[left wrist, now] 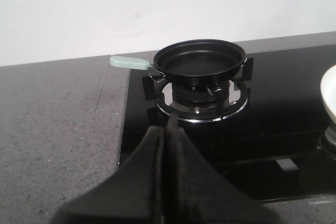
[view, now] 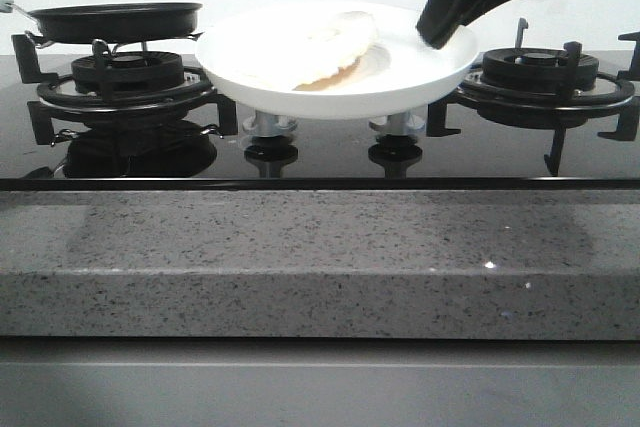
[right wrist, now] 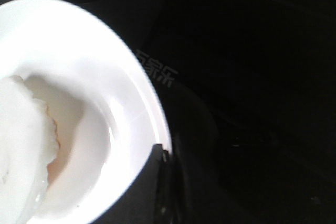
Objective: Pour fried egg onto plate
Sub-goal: 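Lower the plate with the egg back onto the stovetop with the right gripper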
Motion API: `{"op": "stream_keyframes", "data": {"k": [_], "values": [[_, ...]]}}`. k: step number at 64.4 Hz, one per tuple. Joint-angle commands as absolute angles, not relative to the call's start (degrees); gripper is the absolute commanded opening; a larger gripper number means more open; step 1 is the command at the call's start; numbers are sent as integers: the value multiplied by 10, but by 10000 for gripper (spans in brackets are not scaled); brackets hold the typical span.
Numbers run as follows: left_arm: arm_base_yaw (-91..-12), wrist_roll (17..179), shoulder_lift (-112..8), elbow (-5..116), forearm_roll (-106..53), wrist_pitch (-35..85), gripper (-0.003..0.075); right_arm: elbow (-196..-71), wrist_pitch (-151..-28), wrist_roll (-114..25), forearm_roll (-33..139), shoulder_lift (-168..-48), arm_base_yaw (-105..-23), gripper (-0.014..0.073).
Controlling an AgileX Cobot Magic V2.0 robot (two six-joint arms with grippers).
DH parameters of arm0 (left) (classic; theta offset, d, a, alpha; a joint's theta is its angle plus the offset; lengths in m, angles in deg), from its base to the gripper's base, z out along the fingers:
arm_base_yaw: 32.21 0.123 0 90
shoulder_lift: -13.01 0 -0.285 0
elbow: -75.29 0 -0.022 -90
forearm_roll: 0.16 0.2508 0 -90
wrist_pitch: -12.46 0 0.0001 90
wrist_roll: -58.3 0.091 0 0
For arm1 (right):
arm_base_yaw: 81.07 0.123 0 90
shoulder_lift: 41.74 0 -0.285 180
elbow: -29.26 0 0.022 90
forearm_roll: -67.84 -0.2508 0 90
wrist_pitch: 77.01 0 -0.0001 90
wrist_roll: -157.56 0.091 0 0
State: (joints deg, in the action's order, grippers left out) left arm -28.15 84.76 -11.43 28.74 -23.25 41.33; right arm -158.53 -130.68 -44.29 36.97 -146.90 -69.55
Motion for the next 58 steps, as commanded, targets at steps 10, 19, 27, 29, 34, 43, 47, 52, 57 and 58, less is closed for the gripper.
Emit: {"op": "stream_keyframes", "data": {"k": [10, 19, 27, 29, 34, 43, 47, 52, 57, 58], "values": [[-286, 843, -67, 274, -241, 365, -20, -1599, -1289, -445, 341, -1437, -698, -67], [-286, 843, -67, 274, -242, 365, -20, -1599, -1289, -445, 341, -1437, -698, -67], [-286, 843, -67, 274, -242, 365, -20, -1599, -1289, -445, 341, -1437, -698, -67], [-286, 843, -67, 274, -242, 365, -20, -1599, -1289, -445, 341, -1437, -698, -67], [-286, 843, -67, 274, -242, 365, -20, -1599, -1289, -445, 341, -1437, -698, -67], [-286, 843, -67, 274, -242, 365, -20, -1599, -1289, -445, 337, -1437, -698, -67], [-286, 843, -67, 274, -242, 365, -20, -1601, -1289, -444, 326, -1437, -698, -67], [-286, 843, -67, 274, -242, 365, -20, -1613, -1287, -435, 315, -1441, -701, -67], [-286, 843, -67, 274, -242, 365, -20, -1640, -1284, -412, 312, -1449, -706, -67], [-286, 843, -67, 274, -242, 365, -20, -1646, -1284, -409, 312, -1452, -706, -67]]}}
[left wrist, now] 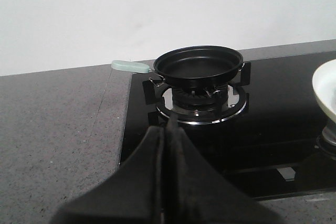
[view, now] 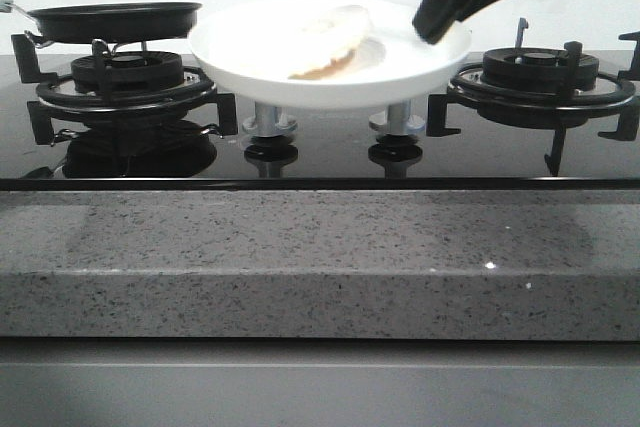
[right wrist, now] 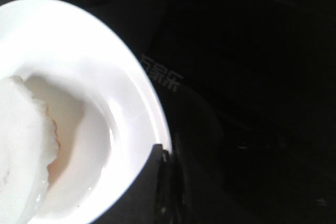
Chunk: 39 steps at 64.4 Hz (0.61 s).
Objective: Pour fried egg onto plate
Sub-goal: 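Lower the plate with the egg back onto the stovetop with the right gripper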
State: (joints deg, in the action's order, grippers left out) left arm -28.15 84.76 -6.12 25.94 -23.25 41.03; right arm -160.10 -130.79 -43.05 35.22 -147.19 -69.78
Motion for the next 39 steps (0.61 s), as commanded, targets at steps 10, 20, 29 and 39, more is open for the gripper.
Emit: {"op": "stream_keyframes", "data": {"k": [10, 20, 29, 39], "values": [[-286, 843, -67, 274, -242, 365, -20, -1730, -1287, -386, 312, -1498, -716, -58], [-286, 843, -67, 274, -242, 365, -20, -1811, -1284, -369, 314, -1555, -721, -58], [-286, 843, -67, 274, -242, 365, -20, -1864, -1272, -368, 316, -1609, -728, -58], [-286, 843, -67, 274, -242, 365, -20, -1885, -1279, -368, 317, -1649, -734, -58]]}}
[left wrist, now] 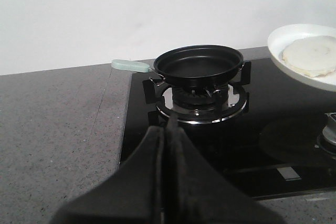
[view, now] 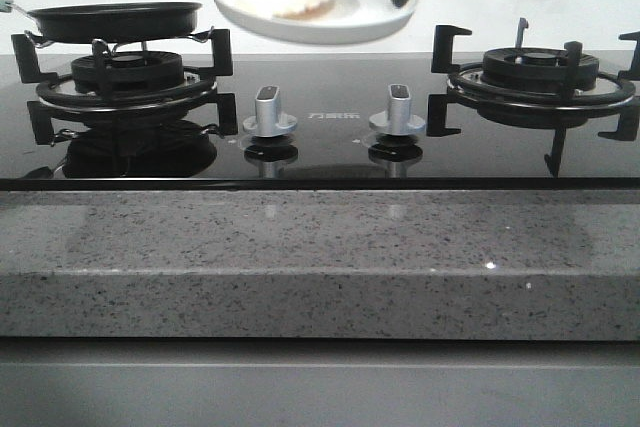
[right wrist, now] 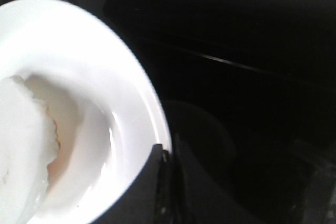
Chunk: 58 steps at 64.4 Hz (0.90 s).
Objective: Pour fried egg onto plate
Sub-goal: 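Lower the plate with the egg back onto the stovetop with the right gripper, then open the right gripper and lift it away from the plate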
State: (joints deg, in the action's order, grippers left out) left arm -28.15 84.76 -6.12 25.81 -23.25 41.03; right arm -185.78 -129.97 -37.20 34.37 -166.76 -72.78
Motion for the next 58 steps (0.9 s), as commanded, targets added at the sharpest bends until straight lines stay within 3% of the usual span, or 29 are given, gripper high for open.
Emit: {"op": "stream_keyframes", "data": {"k": [1, 33, 58], "values": [[-286, 843, -67, 274, -242, 365, -20, -1885, -1279, -368, 318, -1651, -734, -58], [-286, 843, -67, 274, -242, 365, -20, -1885, -1306, -368, 367, -1682, -735, -50], [-286, 843, -67, 274, -242, 365, -20, -1885, -1301, -368, 372, -1683, -735, 202]]}}
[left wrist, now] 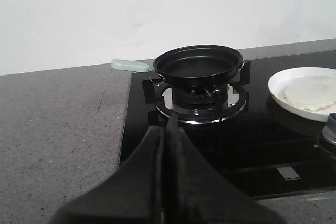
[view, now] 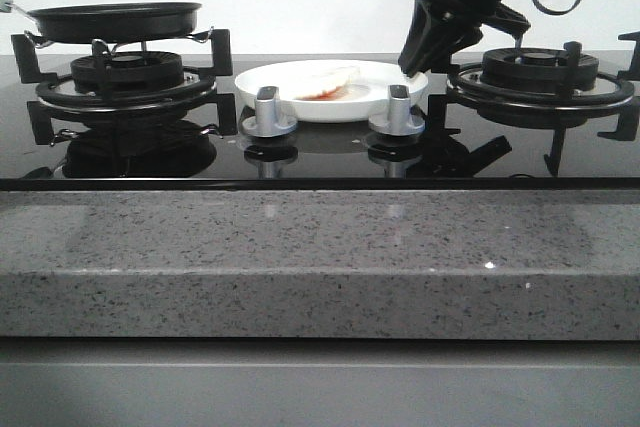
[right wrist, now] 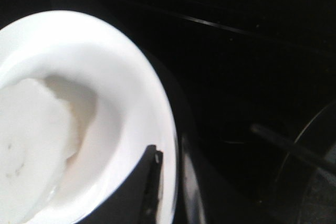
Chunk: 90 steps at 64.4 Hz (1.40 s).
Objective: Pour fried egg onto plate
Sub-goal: 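Open the right gripper and lift it away from the plate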
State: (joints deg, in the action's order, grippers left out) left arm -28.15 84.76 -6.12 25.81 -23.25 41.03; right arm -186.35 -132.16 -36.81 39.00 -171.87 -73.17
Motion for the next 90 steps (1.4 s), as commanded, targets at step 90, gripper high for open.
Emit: {"op": "stream_keyframes", "data": {"k": [90], "values": [[-286, 843, -67, 274, -242, 365, -19, -2013, -1535, -307, 617, -1593, -739, -67]]}}
